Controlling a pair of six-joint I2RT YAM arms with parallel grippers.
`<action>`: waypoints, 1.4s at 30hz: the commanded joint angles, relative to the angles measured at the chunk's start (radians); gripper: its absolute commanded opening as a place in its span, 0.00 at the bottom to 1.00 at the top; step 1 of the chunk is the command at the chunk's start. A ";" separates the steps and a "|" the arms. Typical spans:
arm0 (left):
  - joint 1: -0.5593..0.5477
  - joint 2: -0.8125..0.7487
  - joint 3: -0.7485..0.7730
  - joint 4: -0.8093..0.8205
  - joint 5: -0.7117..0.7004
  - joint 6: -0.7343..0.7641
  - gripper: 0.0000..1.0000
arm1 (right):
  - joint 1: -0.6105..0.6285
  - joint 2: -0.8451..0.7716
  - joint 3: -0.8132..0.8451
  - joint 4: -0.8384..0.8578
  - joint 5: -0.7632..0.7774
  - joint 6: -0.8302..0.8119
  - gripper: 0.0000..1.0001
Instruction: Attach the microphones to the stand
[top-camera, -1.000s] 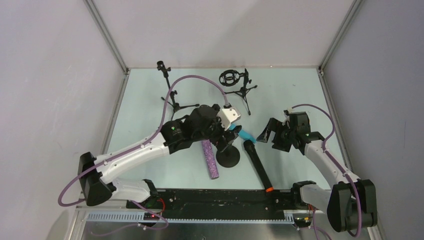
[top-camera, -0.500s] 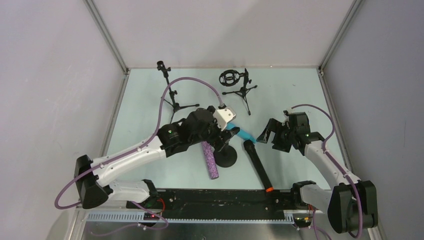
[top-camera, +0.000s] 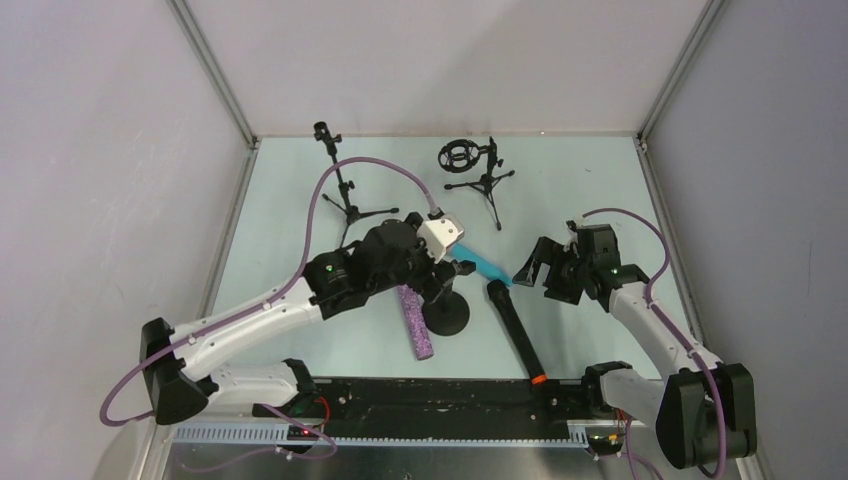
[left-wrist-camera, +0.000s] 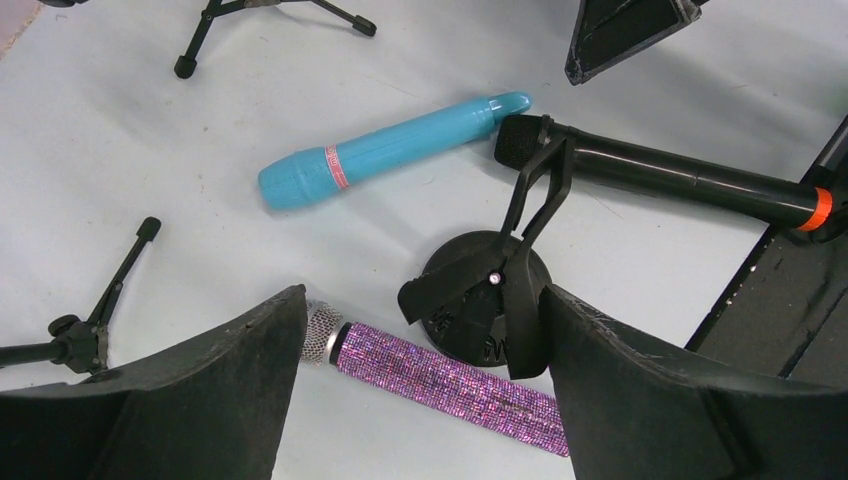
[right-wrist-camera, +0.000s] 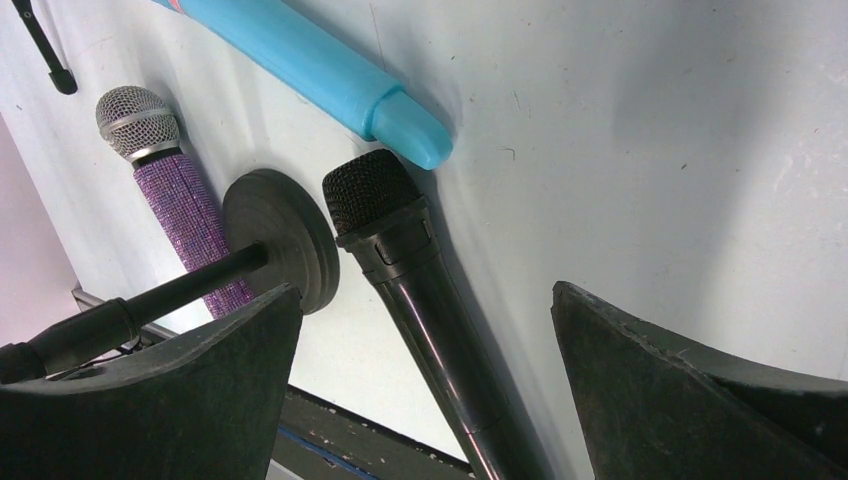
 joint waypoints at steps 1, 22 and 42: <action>-0.005 -0.033 -0.002 0.025 0.008 0.010 0.91 | 0.007 -0.022 0.002 -0.009 0.013 0.004 1.00; 0.002 -0.065 0.225 0.066 0.070 -0.210 1.00 | 0.021 -0.054 0.002 -0.006 -0.015 -0.004 1.00; 0.525 -0.284 -0.172 0.066 0.156 -0.706 0.99 | 0.077 -0.063 0.002 -0.019 0.019 -0.007 1.00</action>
